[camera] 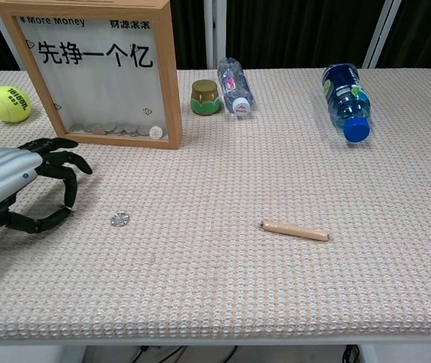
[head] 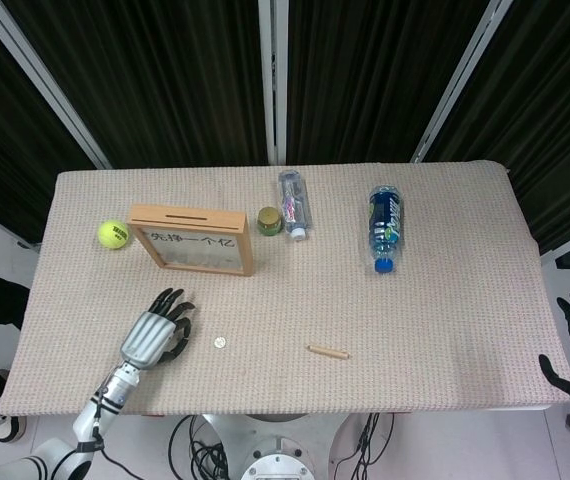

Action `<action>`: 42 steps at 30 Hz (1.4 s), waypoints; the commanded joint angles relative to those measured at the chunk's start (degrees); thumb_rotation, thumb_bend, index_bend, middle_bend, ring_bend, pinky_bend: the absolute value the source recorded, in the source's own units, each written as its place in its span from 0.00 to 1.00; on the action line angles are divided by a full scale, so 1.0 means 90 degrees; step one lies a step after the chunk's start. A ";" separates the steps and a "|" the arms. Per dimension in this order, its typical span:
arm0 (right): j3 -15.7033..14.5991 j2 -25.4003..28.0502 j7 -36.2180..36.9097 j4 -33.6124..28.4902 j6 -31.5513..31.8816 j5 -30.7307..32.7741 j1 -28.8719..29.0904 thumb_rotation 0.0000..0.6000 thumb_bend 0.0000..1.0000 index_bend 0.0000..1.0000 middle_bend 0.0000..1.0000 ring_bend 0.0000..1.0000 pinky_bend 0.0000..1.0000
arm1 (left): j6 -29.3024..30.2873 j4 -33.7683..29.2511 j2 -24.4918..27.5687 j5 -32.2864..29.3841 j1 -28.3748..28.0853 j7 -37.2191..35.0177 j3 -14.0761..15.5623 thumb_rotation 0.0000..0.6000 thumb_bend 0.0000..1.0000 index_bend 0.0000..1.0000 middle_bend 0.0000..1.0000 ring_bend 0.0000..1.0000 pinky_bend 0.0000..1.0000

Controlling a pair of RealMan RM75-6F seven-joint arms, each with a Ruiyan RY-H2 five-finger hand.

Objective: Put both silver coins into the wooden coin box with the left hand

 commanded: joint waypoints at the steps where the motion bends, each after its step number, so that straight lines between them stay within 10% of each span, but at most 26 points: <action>1: 0.0000 0.0002 0.0005 0.0000 0.0003 -0.0002 -0.0002 1.00 0.27 0.00 0.00 0.00 0.00 | 0.0004 -0.0021 0.0011 0.0004 -0.0003 -0.0008 0.0004 1.00 0.45 0.58 0.23 0.03 0.08; 12: 0.0023 0.0047 -0.0032 -0.0091 0.0103 -0.0046 -0.0022 1.00 0.27 0.00 0.00 0.00 0.00 | 0.0712 -0.1383 0.0940 0.0229 0.0071 0.0211 -0.0150 1.00 0.46 0.59 0.24 0.03 0.08; 23: 0.0030 0.0079 -0.0202 -0.0233 0.0205 -0.0105 -0.0039 1.00 0.27 0.00 0.00 0.00 0.00 | 0.1258 -0.3189 0.2852 -0.0134 0.0104 0.0946 -0.1014 1.00 0.45 0.61 0.25 0.04 0.11; 42: -0.0002 0.0232 -0.0518 -0.0530 0.0150 -0.0133 -0.0010 1.00 0.27 0.00 0.00 0.00 0.00 | -0.1392 -0.3677 0.3364 -0.2375 -0.1956 0.1399 -0.2655 1.00 0.48 0.62 0.25 0.05 0.11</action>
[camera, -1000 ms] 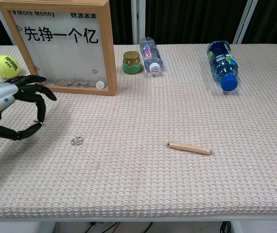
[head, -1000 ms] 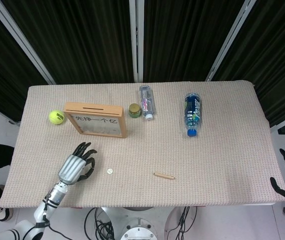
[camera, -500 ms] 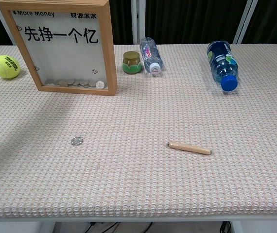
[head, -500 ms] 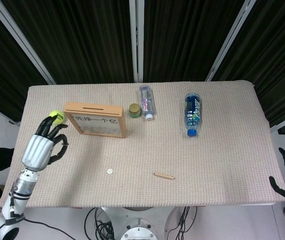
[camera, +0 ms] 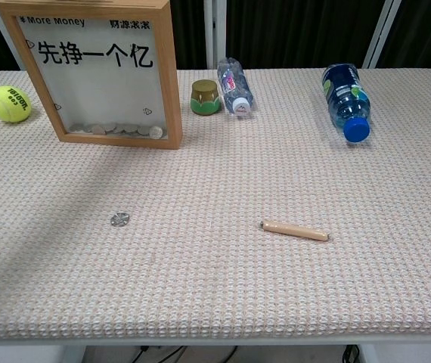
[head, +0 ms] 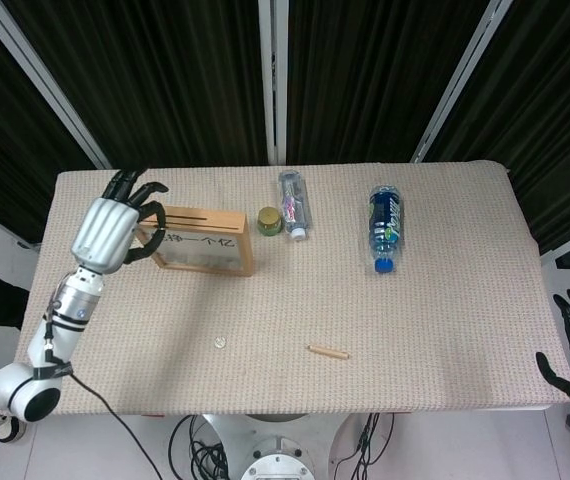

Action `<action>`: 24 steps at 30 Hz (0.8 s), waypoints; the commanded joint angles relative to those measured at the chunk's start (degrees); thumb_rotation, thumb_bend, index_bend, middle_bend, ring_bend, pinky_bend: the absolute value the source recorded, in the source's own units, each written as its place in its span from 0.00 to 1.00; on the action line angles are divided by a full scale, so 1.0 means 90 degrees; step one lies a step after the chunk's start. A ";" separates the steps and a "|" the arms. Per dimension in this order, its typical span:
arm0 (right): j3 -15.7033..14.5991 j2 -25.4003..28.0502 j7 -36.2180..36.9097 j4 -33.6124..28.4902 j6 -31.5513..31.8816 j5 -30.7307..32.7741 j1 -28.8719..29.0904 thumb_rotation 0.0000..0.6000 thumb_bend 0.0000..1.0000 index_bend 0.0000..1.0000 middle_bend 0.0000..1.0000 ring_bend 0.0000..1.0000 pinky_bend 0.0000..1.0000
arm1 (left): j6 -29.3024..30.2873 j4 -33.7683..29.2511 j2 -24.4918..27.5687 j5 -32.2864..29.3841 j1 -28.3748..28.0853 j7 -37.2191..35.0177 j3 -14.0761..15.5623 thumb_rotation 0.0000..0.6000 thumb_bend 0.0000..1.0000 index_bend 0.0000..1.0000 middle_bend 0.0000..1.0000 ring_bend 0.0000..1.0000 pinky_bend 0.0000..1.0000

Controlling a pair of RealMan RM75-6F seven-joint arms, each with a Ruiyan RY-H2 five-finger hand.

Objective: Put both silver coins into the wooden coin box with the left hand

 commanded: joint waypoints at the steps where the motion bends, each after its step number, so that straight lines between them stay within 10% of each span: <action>1: -0.0018 0.0038 0.0004 0.0004 -0.0050 0.0002 0.0012 1.00 0.27 0.00 0.00 0.00 0.00 | -0.0663 0.0165 -0.0099 -0.0769 -0.0476 0.0291 -0.0276 1.00 0.48 0.62 0.25 0.05 0.11; 24: -0.0023 0.0025 0.0258 0.0199 -0.0217 0.0096 0.0062 1.00 0.28 0.00 0.00 0.00 0.00 | -0.1733 0.0458 -0.0141 -0.2343 -0.1163 0.0301 -0.0147 1.00 0.48 0.62 0.25 0.05 0.11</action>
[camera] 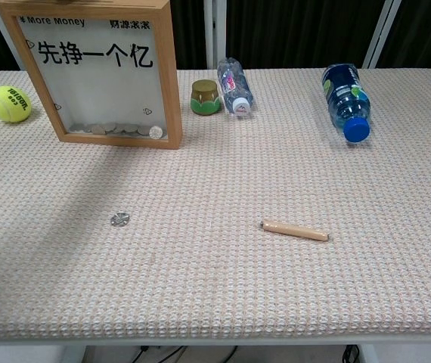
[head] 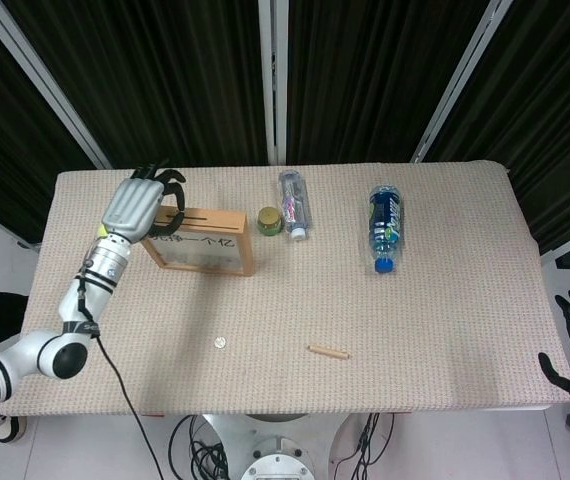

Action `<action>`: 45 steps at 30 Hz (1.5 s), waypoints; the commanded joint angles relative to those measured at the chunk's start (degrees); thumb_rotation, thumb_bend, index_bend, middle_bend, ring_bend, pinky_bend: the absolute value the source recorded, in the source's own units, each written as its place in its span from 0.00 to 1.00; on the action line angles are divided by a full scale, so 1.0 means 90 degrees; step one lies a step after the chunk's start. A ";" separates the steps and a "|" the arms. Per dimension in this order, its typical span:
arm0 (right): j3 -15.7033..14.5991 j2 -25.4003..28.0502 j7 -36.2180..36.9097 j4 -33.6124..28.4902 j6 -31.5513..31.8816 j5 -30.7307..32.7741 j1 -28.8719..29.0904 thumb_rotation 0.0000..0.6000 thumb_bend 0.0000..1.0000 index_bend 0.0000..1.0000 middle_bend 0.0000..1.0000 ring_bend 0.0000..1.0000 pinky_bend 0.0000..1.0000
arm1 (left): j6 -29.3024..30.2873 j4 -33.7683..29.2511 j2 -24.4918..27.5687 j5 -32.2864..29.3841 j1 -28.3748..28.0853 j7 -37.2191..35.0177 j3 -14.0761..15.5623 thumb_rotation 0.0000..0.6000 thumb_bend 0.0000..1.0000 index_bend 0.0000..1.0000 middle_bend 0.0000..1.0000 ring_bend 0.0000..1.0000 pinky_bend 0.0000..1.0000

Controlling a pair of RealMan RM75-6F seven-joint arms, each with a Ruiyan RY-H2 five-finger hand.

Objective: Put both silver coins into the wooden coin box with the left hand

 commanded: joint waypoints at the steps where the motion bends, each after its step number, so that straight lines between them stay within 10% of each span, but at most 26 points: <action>1: -0.0016 0.0018 0.0016 -0.0015 -0.0002 -0.0039 0.0004 1.00 0.28 0.00 0.00 0.00 0.00 | -0.0037 -0.0057 0.0030 -0.0048 -0.0028 -0.0005 0.0036 1.00 0.48 0.62 0.25 0.05 0.11; 17: -0.0017 -0.0015 -0.0027 -0.0001 -0.0034 0.0000 0.0017 1.00 0.28 0.00 0.00 0.00 0.00 | -0.0055 -0.0079 0.0029 -0.0275 -0.0142 -0.0023 0.0199 1.00 0.48 0.60 0.25 0.05 0.11; 25: -0.0012 -0.0011 0.0002 0.0015 -0.0019 0.0020 0.0004 1.00 0.28 0.00 0.00 0.00 0.00 | 0.0048 -0.0063 0.0012 -0.0176 -0.0164 -0.0018 0.0269 1.00 0.42 0.20 0.25 0.05 0.10; 33: -0.0015 -0.0002 -0.0016 0.0002 -0.0028 0.0009 0.0014 1.00 0.28 0.00 0.00 0.00 0.00 | 0.0328 -0.0354 0.0130 0.0073 -0.0059 -0.0107 0.0275 1.00 0.43 0.13 0.24 0.05 0.10; 38: -0.0007 -0.0005 -0.0052 -0.0003 -0.0066 0.0029 0.0036 1.00 0.28 0.00 0.00 0.00 0.00 | 0.1340 -0.0990 0.0147 0.1149 0.0349 -0.0222 0.0429 1.00 0.42 0.18 0.26 0.06 0.11; 45: -0.0017 -0.0029 -0.0120 -0.0046 -0.0092 -0.0024 0.0077 1.00 0.28 0.00 0.00 0.00 0.00 | 0.2703 -0.1502 0.0036 0.3439 0.1203 -0.0688 0.1436 1.00 0.42 0.36 0.31 0.11 0.16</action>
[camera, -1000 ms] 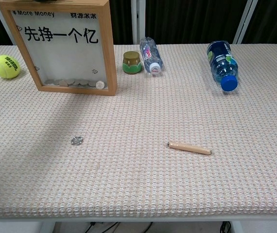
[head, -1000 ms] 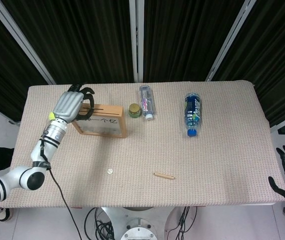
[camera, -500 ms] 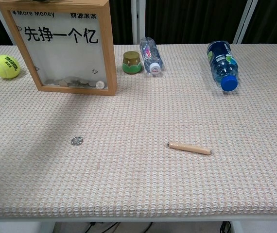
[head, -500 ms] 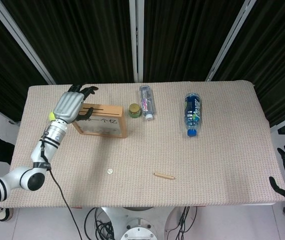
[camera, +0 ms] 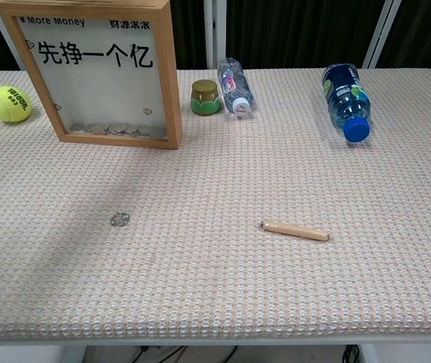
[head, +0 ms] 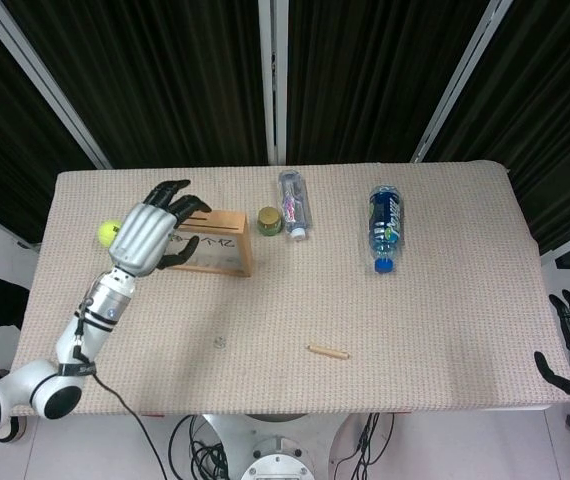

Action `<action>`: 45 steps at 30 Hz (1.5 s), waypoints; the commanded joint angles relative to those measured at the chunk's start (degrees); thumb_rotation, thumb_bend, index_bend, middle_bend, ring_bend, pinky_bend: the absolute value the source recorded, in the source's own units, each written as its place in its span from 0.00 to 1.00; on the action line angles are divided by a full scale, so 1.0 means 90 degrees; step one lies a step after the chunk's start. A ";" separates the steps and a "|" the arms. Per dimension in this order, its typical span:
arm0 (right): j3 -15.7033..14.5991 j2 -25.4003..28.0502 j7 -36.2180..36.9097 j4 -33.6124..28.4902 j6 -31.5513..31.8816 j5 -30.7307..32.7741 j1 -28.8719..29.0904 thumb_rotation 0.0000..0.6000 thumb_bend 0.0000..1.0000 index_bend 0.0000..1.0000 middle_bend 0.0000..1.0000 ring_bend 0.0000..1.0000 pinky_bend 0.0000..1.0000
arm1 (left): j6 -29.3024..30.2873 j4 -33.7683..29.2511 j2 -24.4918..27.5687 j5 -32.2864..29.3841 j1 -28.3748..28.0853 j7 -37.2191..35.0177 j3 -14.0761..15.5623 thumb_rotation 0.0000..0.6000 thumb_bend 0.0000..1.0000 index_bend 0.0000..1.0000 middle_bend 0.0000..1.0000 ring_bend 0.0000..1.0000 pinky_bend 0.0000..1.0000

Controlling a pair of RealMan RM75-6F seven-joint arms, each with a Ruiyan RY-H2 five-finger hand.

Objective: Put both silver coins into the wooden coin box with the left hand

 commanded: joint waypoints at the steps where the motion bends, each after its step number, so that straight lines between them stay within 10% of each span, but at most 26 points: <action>1: -0.0010 0.0000 -0.0022 -0.0014 0.0021 -0.0020 -0.0005 1.00 0.28 0.00 0.00 0.00 0.00 | 0.1074 -0.0462 -0.0052 0.1502 0.0759 -0.0356 0.0842 1.00 0.41 0.37 0.31 0.11 0.16; 9: -0.0051 0.0003 -0.0033 -0.0008 0.0051 -0.0053 -0.0036 1.00 0.28 0.00 0.00 0.00 0.00 | 0.1705 0.0168 -0.0167 0.2365 0.1746 -0.0230 0.1941 1.00 0.16 0.39 0.31 0.11 0.16; 15: -0.0101 -0.0062 -0.0107 -0.0007 0.0005 -0.0105 -0.0019 1.00 0.28 0.00 0.00 0.00 0.00 | 0.1792 0.1185 -0.0734 0.2347 0.2155 -0.0407 0.2175 1.00 0.00 0.36 0.30 0.11 0.15; 45: -0.0097 0.0014 0.0014 -0.0062 0.0172 -0.0176 -0.0084 1.00 0.28 0.00 0.00 0.00 0.00 | 0.1191 0.3728 -0.3145 0.2534 0.2159 -0.0928 0.2071 1.00 0.07 0.36 0.28 0.11 0.14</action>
